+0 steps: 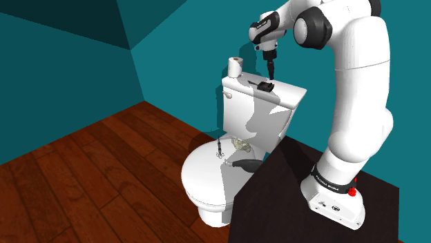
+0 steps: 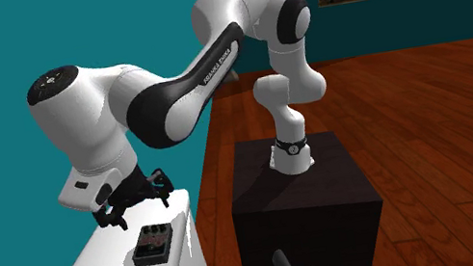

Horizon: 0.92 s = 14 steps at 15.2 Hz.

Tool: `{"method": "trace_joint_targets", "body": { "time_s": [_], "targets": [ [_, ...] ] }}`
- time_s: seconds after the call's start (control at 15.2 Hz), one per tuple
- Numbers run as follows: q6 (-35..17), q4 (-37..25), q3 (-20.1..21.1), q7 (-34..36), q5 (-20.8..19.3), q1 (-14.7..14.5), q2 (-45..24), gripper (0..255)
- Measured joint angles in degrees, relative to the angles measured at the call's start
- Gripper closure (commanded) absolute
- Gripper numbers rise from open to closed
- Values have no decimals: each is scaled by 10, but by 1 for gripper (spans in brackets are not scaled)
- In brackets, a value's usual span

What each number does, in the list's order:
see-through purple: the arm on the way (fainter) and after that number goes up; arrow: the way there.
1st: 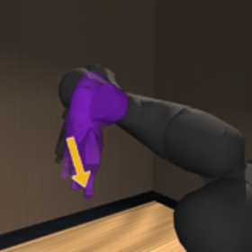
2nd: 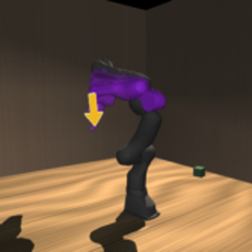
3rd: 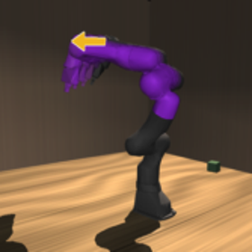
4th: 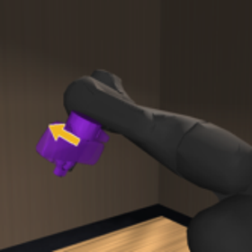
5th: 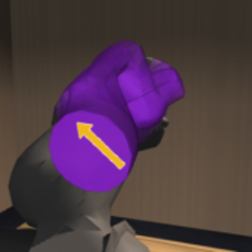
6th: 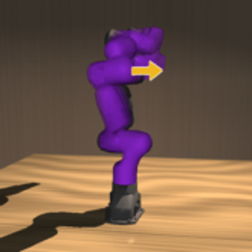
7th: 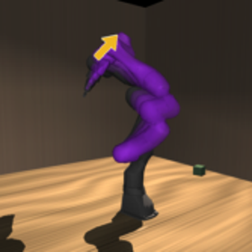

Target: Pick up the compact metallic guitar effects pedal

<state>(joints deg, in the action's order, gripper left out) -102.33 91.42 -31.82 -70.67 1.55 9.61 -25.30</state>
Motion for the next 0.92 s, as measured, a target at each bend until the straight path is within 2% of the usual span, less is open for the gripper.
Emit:
{"method": "trace_joint_targets", "body": {
  "time_s": [0.53,0.59,0.92],
  "targets": [
    [-42,14,7,-7,11,9,-33,0],
    [-44,15,8,-7,11,9,-34,255],
    [-46,16,8,-6,12,9,-34,255]
  ]
}}
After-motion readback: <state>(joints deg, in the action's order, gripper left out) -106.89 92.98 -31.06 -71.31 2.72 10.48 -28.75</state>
